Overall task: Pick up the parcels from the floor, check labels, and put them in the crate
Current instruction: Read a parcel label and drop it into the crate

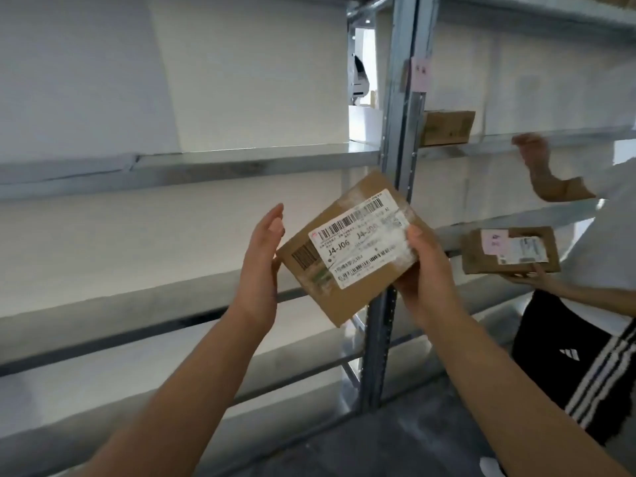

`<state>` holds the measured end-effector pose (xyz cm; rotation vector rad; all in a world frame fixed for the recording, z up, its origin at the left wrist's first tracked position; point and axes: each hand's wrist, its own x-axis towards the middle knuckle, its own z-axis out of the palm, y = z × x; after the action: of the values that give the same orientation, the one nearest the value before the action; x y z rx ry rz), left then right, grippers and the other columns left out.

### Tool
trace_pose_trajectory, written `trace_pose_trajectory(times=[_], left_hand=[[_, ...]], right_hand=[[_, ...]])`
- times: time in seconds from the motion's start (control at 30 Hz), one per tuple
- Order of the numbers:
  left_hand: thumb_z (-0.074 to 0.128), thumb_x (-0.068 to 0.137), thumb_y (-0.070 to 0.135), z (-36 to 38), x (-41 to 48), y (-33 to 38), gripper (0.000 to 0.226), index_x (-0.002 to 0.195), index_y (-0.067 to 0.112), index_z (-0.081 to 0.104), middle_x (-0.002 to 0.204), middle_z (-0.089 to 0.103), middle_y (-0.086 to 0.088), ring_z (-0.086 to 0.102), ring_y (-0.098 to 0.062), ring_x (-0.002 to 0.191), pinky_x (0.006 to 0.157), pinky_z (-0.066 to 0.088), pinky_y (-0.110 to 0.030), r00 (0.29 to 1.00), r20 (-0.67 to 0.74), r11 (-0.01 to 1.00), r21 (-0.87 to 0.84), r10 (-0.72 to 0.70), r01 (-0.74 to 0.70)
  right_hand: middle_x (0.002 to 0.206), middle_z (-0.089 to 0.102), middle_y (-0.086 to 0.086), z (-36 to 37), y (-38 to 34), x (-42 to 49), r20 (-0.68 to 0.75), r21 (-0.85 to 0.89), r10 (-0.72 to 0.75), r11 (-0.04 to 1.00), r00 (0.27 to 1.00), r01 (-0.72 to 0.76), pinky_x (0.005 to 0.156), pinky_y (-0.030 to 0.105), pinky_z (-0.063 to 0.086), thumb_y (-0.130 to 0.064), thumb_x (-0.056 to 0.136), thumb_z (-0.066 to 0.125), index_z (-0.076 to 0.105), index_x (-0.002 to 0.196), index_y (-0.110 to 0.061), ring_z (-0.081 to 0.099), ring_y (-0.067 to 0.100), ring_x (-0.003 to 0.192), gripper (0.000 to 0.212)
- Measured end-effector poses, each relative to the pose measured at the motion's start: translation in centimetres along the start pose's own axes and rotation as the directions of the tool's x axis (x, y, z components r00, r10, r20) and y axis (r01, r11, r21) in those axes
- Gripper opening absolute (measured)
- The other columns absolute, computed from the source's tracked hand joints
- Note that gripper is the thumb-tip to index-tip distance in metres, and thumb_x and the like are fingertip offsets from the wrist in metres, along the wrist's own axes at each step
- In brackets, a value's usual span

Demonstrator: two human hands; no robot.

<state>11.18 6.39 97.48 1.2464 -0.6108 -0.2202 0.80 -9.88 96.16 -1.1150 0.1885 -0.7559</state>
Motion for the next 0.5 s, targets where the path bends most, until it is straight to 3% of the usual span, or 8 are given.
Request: trace_pose_trajectory(times=[0.07, 0.17, 0.23, 0.3, 0.43, 0.5], left_hand=[[0.046, 0.076, 0.060, -2.6, -1.1, 0.2, 0.061, 0.133, 0.043, 0.034, 0.134, 0.045, 0.019, 0.033, -0.013, 0.137, 0.117, 0.020, -0.042, 0.999, -0.038, 1.000, -0.022, -0.006, 0.005], [0.061, 0.071, 0.056, -6.8, -2.6, 0.6, 0.085, 0.144, 0.044, 0.019, 0.139, 0.051, 0.002, 0.048, -0.023, 0.130, 0.113, 0.029, -0.051, 0.999, 0.005, 0.997, -0.071, -0.036, 0.037], [0.063, 0.076, 0.045, -9.5, -3.6, 1.9, 0.083, 0.144, 0.048, 0.015, 0.134, 0.056, 0.000, 0.060, -0.023, 0.117, 0.106, 0.039, -0.052, 0.999, -0.037, 0.989, -0.147, -0.034, 0.028], [0.066, 0.078, 0.041, -12.6, -4.5, 3.3, 0.084, 0.143, 0.051, 0.014, 0.133, 0.057, 0.003, 0.065, -0.018, 0.107, 0.099, 0.046, -0.048, 0.992, -0.123, 0.981, -0.196, -0.031, 0.006], [0.053, 0.071, 0.041, -19.9, -7.2, 6.3, 0.082, 0.144, 0.048, 0.016, 0.120, 0.062, 0.006, 0.071, -0.010, 0.091, 0.082, 0.052, -0.038, 0.972, -0.234, 0.985, -0.158, 0.034, -0.072], [0.051, 0.072, 0.038, -23.7, -8.6, 7.8, 0.079, 0.144, 0.047, 0.017, 0.117, 0.063, 0.004, 0.071, -0.010, 0.088, 0.083, 0.052, -0.040, 0.955, -0.290, 0.983, -0.146, 0.065, -0.111]], right_hand=[[0.113, 0.068, 0.009, 3.0, 1.5, -0.5, 0.023, 0.064, 0.002, 0.998, 1.000, -0.003, 0.088, 0.041, 0.055, -0.040, 0.072, 0.059, 0.059, 0.116, -0.018, 0.068, 0.023, 0.102, 0.049], [0.117, 0.067, 0.009, 8.1, 3.9, -1.7, 0.079, 0.109, 0.009, 0.994, 0.997, -0.018, 0.092, 0.048, 0.050, -0.041, 0.079, 0.062, 0.063, 0.111, -0.023, 0.063, 0.029, 0.111, 0.036], [0.120, 0.066, 0.011, 11.4, 5.5, -2.9, 0.114, 0.138, 0.012, 0.990, 0.993, -0.028, 0.096, 0.053, 0.046, -0.043, 0.076, 0.062, 0.062, 0.112, -0.024, 0.061, 0.031, 0.113, 0.041], [0.120, 0.065, 0.009, 14.7, 7.2, -4.4, 0.180, 0.144, 0.018, 0.989, 0.984, -0.044, 0.097, 0.052, 0.046, -0.039, 0.084, 0.056, 0.062, 0.112, -0.025, 0.061, 0.029, 0.114, 0.032], [0.117, 0.067, 0.001, 21.1, 10.4, -6.9, 0.305, 0.052, 0.082, 0.993, 0.949, -0.103, 0.103, 0.045, 0.043, -0.037, 0.091, 0.045, 0.060, 0.111, -0.030, 0.060, 0.022, 0.115, 0.026], [0.120, 0.066, 0.001, 24.3, 11.9, -8.0, 0.363, 0.008, 0.113, 0.992, 0.925, -0.124, 0.110, 0.047, 0.036, -0.037, 0.094, 0.041, 0.058, 0.115, -0.028, 0.057, 0.019, 0.119, 0.029]])
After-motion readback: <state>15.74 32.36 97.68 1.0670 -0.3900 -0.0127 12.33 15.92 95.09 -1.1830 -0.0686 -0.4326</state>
